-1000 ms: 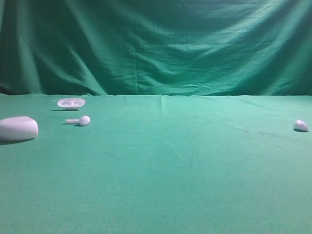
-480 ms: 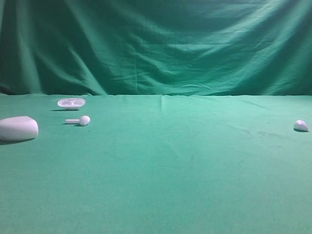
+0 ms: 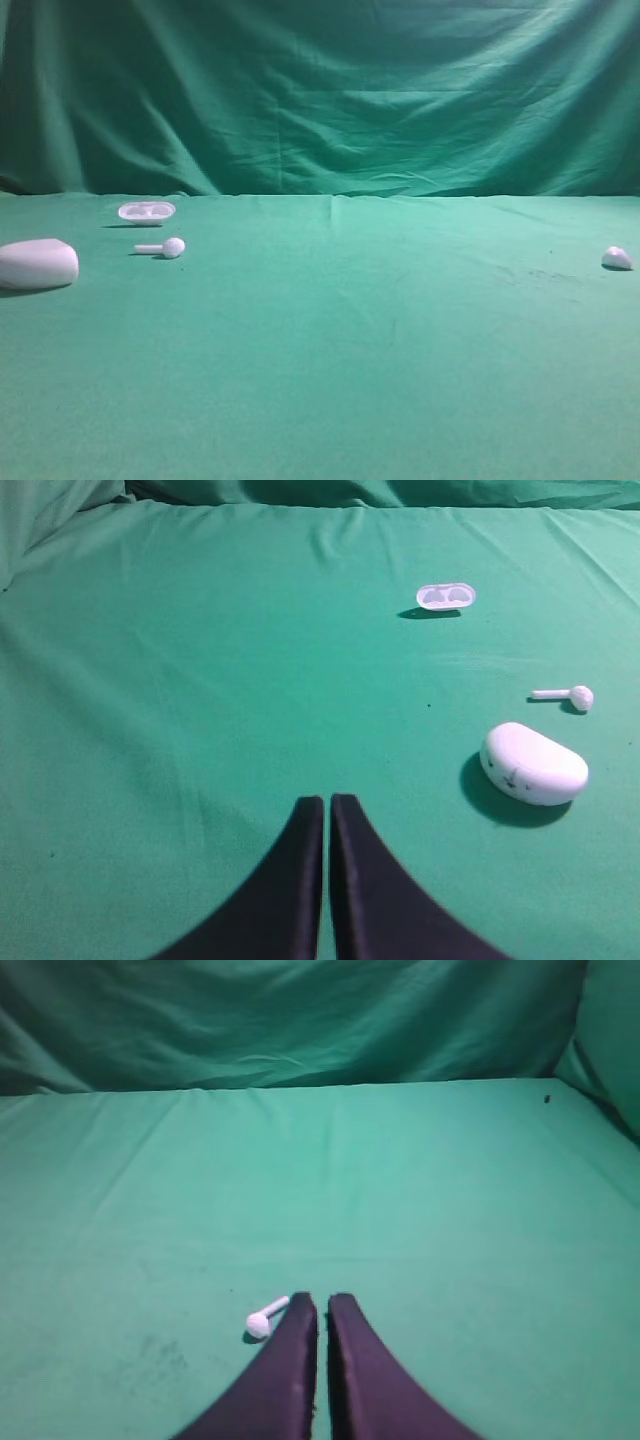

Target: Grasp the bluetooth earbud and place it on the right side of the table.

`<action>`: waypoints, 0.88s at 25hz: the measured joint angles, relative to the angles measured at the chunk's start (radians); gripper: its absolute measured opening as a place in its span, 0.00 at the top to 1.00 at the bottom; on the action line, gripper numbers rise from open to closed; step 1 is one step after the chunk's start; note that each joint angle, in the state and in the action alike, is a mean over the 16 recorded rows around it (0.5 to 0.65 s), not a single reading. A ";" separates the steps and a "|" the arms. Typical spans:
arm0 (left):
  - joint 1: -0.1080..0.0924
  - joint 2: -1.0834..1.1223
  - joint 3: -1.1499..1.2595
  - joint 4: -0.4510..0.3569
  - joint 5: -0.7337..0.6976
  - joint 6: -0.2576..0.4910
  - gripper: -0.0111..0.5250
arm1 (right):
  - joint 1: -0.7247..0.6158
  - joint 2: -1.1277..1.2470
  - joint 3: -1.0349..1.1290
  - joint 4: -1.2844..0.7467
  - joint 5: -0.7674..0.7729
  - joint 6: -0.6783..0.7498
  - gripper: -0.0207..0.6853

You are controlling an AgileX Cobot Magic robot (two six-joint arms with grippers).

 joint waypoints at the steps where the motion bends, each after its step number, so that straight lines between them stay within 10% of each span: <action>1: 0.000 0.000 0.000 0.000 0.000 0.000 0.98 | -0.004 -0.010 0.011 0.001 0.002 0.000 0.97; 22: 0.000 0.000 0.000 0.000 0.000 0.000 0.98 | -0.015 -0.032 0.040 0.014 0.036 0.002 0.97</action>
